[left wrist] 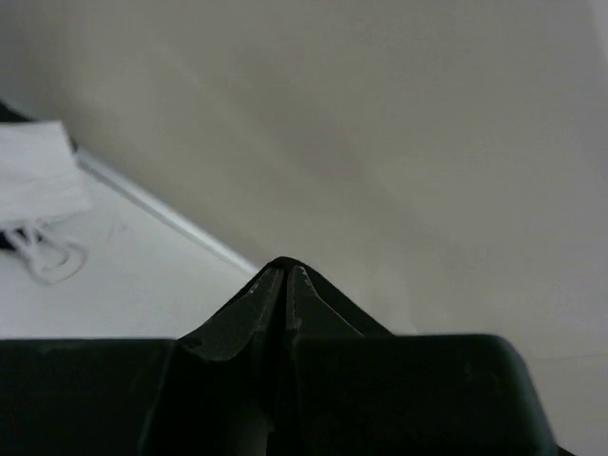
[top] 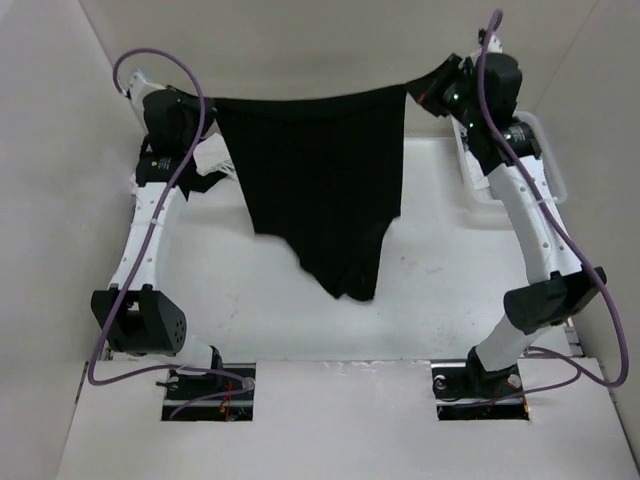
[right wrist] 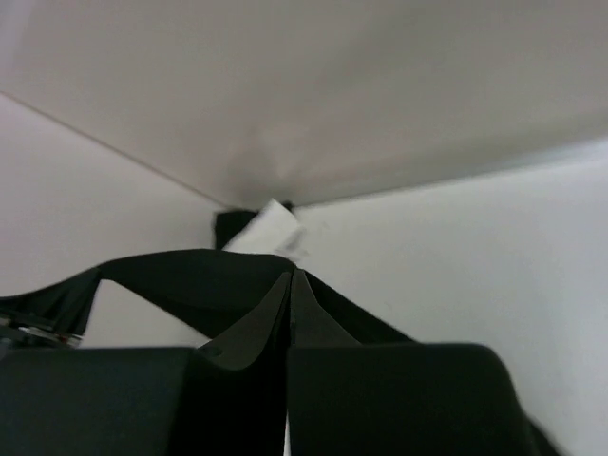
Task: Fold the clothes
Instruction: Flatten the tank top out
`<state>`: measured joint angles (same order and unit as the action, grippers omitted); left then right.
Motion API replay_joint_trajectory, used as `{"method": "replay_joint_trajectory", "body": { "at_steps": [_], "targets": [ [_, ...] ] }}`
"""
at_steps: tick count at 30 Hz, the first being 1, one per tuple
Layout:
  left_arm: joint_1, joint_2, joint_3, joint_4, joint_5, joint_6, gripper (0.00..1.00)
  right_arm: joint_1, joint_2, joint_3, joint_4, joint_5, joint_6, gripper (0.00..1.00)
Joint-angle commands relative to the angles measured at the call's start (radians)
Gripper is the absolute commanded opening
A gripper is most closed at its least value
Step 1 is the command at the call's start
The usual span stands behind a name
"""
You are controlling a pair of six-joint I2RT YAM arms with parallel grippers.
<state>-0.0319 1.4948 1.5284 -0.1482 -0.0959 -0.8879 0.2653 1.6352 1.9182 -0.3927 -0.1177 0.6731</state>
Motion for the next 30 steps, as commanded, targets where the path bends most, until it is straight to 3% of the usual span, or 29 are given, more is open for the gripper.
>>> {"method": "replay_joint_trajectory", "body": {
  "at_steps": [1, 6, 11, 16, 24, 27, 30],
  "targets": [
    [0.028, -0.048, 0.223, 0.078, 0.071, -0.020, 0.02, -0.008, 0.001, 0.293, 0.005, -0.100, 0.022, 0.00],
    [0.071, -0.033, 0.308, 0.068, 0.096, -0.010, 0.02, -0.024, 0.095, 0.537, -0.100, -0.117, 0.013, 0.00],
    [0.068, -0.077, 0.231, 0.094, 0.079, 0.007, 0.02, -0.038, 0.048, 0.415, -0.095, -0.116, -0.007, 0.00],
    [0.007, -0.175, 0.045, 0.140, 0.045, 0.035, 0.02, -0.034, -0.136, -0.015, 0.043, -0.089, -0.036, 0.00],
    [-0.118, -0.635, -0.785, 0.239, -0.051, 0.035, 0.03, 0.054, -0.550, -0.917, 0.313, -0.033, -0.009, 0.00],
    [-0.080, -0.841, -1.012, 0.101, -0.025, 0.003, 0.02, 0.139, -0.681, -1.166, 0.360, -0.005, 0.048, 0.00],
    [-0.033, -1.016, -1.097, -0.081, 0.054, 0.006, 0.02, 0.260, -0.809, -1.388, 0.364, 0.041, 0.138, 0.00]
  ]
}}
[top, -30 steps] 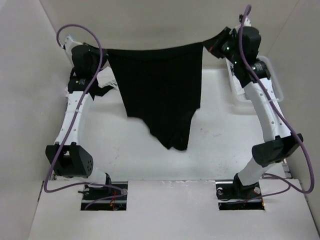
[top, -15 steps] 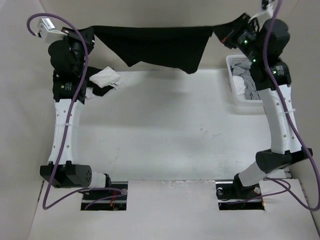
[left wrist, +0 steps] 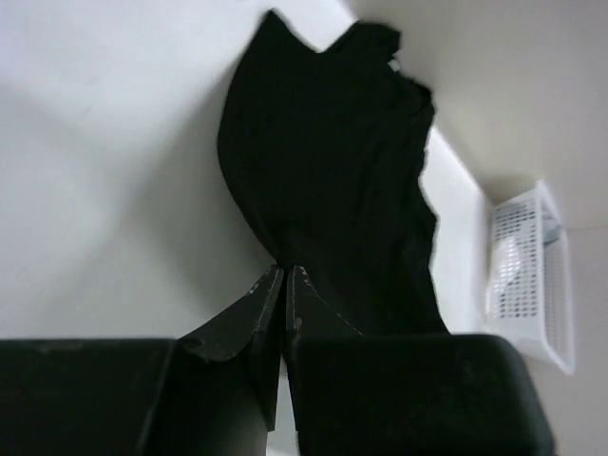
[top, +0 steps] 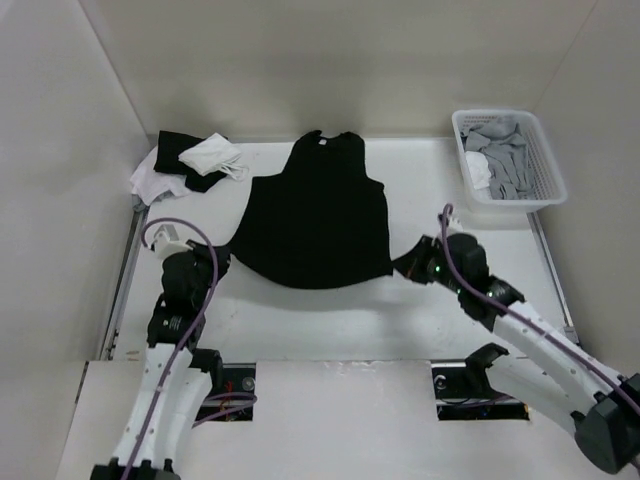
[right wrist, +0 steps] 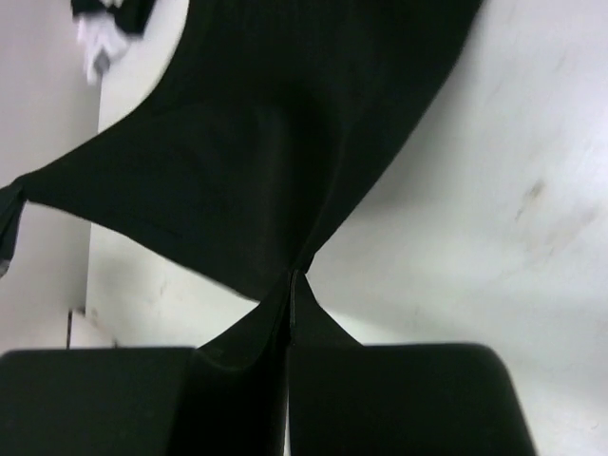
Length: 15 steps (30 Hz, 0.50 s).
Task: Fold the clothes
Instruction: Flatten the tank top out, then fold the tank top
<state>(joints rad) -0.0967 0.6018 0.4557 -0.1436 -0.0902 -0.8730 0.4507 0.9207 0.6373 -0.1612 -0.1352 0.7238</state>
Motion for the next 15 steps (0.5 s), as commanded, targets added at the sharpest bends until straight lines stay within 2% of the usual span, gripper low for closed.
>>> {"method": "replay_joint_trajectory", "body": {
  "at_steps": [1, 4, 7, 11, 15],
  "targets": [
    [0.042, -0.167, -0.034, -0.152, 0.073, -0.011, 0.02, 0.122, -0.138, -0.170, 0.126, 0.074, 0.127, 0.00],
    [0.027, -0.244, -0.045, -0.337, 0.119, -0.044, 0.02, 0.274, -0.285, -0.336, 0.077, 0.132, 0.265, 0.00],
    [-0.011, -0.315, -0.019, -0.492, 0.115, -0.089, 0.02, 0.425, -0.423, -0.410, -0.015, 0.190, 0.377, 0.00],
    [-0.057, -0.381, 0.131, -0.667, -0.014, -0.081, 0.00, 0.623, -0.548, -0.374, -0.214, 0.311, 0.495, 0.00],
    [-0.099, -0.334, 0.222, -0.676, -0.124, -0.067, 0.00, 0.766, -0.511, -0.237, -0.349, 0.488, 0.513, 0.00]
  ]
}}
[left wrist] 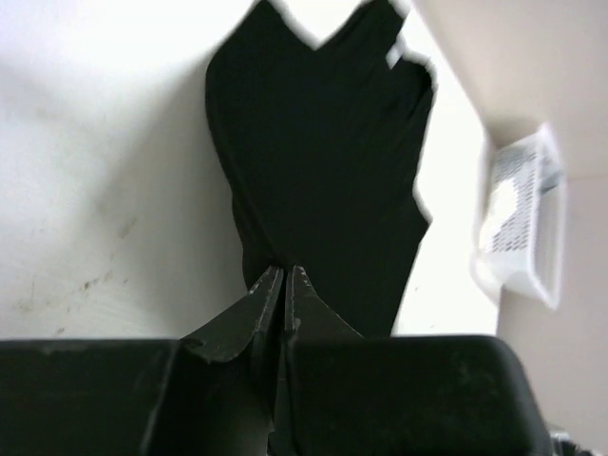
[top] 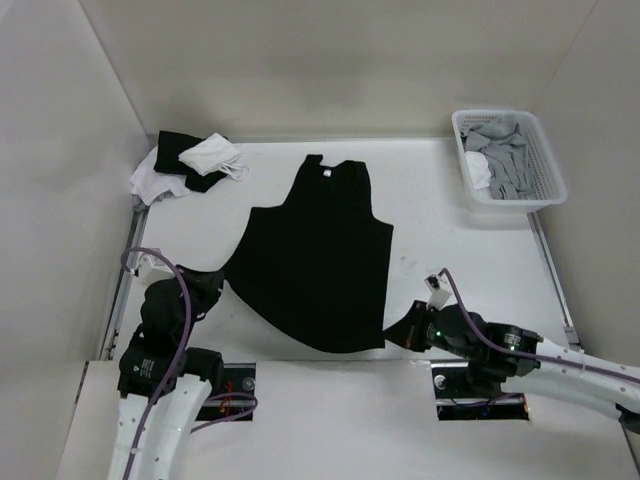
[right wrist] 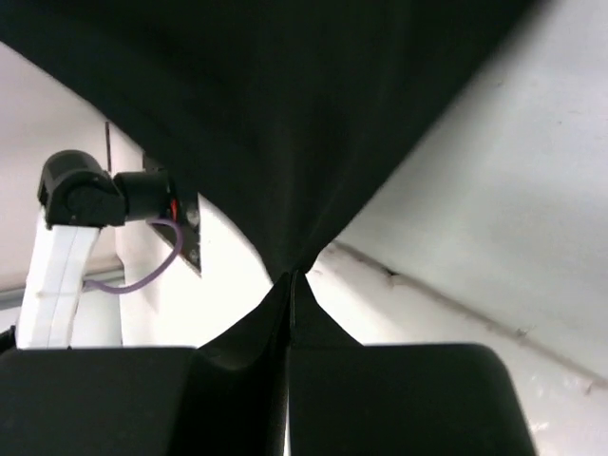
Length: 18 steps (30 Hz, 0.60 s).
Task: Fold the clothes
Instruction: Fold the tank top
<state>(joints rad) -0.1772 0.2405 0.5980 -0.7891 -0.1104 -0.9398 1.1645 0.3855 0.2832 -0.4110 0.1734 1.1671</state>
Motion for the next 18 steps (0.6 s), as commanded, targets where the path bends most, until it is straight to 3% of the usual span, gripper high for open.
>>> {"method": "replay_joint_trajectory", "body": {
  "at_steps": [1, 4, 8, 11, 18],
  "targets": [
    [-0.024, 0.057, 0.082, 0.008, -0.115, 0.004, 0.00, 0.041, 0.056, 0.157, -0.104, 0.204, 0.040, 0.00],
    [-0.034, 0.176, 0.053, 0.227, -0.139, 0.006, 0.00, -0.118, 0.192, 0.259, -0.034, 0.195, -0.140, 0.00],
    [-0.026, 0.464, 0.052, 0.598, -0.135, -0.031, 0.00, -0.480, 0.401, 0.336, 0.191, -0.015, -0.346, 0.00],
    [-0.060, 0.704, 0.150, 0.782, -0.127, -0.051, 0.00, -0.686, 0.553, 0.388, 0.345, -0.165, -0.391, 0.00],
    [-0.038, 1.194, 0.432, 1.053, -0.153, -0.028, 0.01, -0.906, 0.938, 0.614, 0.532, -0.302, -0.402, 0.00]
  ]
}}
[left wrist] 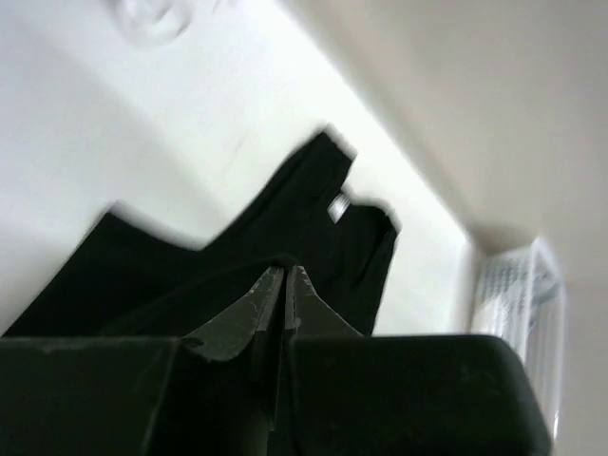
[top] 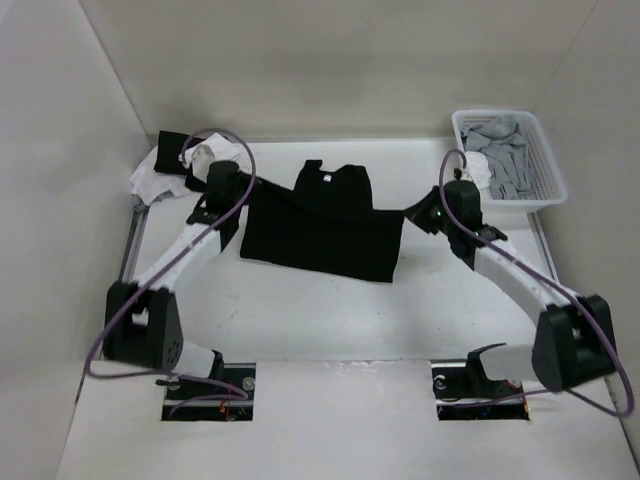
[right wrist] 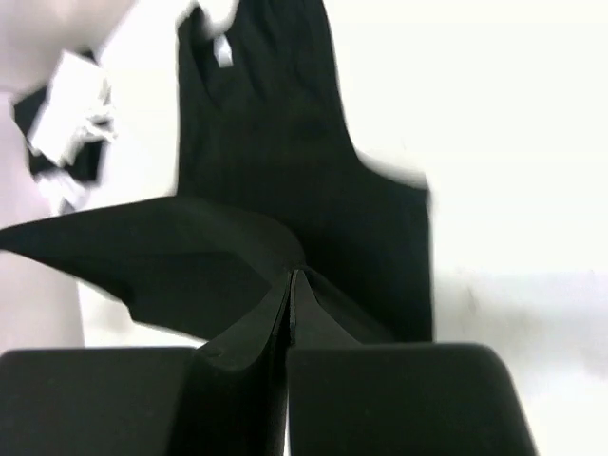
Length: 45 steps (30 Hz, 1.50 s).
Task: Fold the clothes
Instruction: Fold the tank top
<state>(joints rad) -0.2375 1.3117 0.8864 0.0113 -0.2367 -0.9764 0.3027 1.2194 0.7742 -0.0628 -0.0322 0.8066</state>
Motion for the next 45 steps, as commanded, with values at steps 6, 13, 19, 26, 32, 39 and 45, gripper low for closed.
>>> {"method": "replay_joint_trajectory", "body": {
  "at_steps": [6, 13, 19, 26, 32, 39, 45],
  "targets": [
    [0.079, 0.521, 0.478, 0.259, -0.016, 0.011, 0.01, -0.142, 0.496, 0.452, 0.207, -0.155, -0.030, 0.00],
    [0.094, 0.800, 0.744, 0.283, 0.023, 0.015, 0.10, -0.179, 0.830, 0.801, 0.196, -0.172, 0.008, 0.04],
    [0.094, 0.720, 0.665, 0.377, 0.092, 0.094, 0.36, -0.170, 0.778, 0.756, 0.215, -0.101, 0.014, 0.46],
    [0.024, 0.332, 0.099, 0.472, 0.059, 0.124, 0.36, -0.074, 0.456, 0.334, 0.270, -0.031, -0.057, 0.29],
    [0.025, 0.202, -0.233, 0.446, 0.046, 0.028, 0.35, 0.012, 0.290, 0.016, 0.334, -0.011, -0.035, 0.04],
    [0.109, 0.263, -0.314, 0.467, 0.141, -0.010, 0.44, 0.028, 0.184, -0.170, 0.373, 0.008, -0.023, 0.39],
    [0.162, 0.372, -0.316, 0.614, 0.217, -0.094, 0.45, 0.026, 0.235, -0.213, 0.414, 0.002, 0.012, 0.49]
  ]
}}
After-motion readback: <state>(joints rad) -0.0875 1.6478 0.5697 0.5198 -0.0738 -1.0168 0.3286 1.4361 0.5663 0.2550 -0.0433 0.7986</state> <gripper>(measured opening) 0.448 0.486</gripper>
